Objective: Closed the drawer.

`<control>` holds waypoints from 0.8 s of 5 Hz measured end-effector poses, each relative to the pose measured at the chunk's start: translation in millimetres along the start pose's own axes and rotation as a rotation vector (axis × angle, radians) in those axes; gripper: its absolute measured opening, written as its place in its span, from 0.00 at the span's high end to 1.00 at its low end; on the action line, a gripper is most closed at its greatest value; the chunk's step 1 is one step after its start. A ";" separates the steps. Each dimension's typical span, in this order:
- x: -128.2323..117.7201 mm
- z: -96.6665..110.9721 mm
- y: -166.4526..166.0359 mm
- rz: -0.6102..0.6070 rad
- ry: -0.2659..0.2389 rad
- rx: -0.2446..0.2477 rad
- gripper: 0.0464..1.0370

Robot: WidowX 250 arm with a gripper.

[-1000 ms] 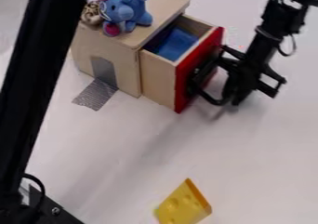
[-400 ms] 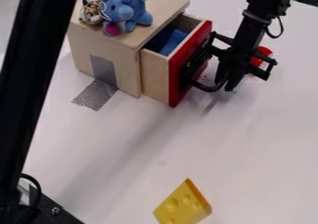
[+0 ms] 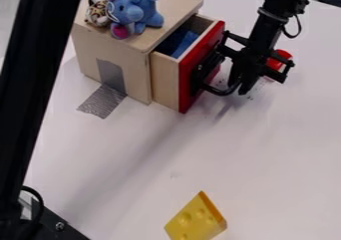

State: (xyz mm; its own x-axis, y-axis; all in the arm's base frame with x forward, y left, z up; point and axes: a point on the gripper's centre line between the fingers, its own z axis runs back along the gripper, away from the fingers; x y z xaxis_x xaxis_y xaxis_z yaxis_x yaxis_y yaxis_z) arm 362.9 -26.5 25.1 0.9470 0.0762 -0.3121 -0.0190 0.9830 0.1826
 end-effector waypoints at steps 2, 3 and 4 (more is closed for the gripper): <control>-2.2 -4.6 21.4 0.037 0.032 0.023 0.92; -2.9 -6.9 31.7 0.058 0.046 0.019 0.92; -5.1 -8.3 40.9 0.077 0.067 0.015 0.92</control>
State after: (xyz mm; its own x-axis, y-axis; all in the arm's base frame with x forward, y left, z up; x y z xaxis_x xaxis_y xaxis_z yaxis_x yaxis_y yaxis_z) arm 354.6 14.8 26.4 0.9192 0.1630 -0.3586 -0.0856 0.9712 0.2222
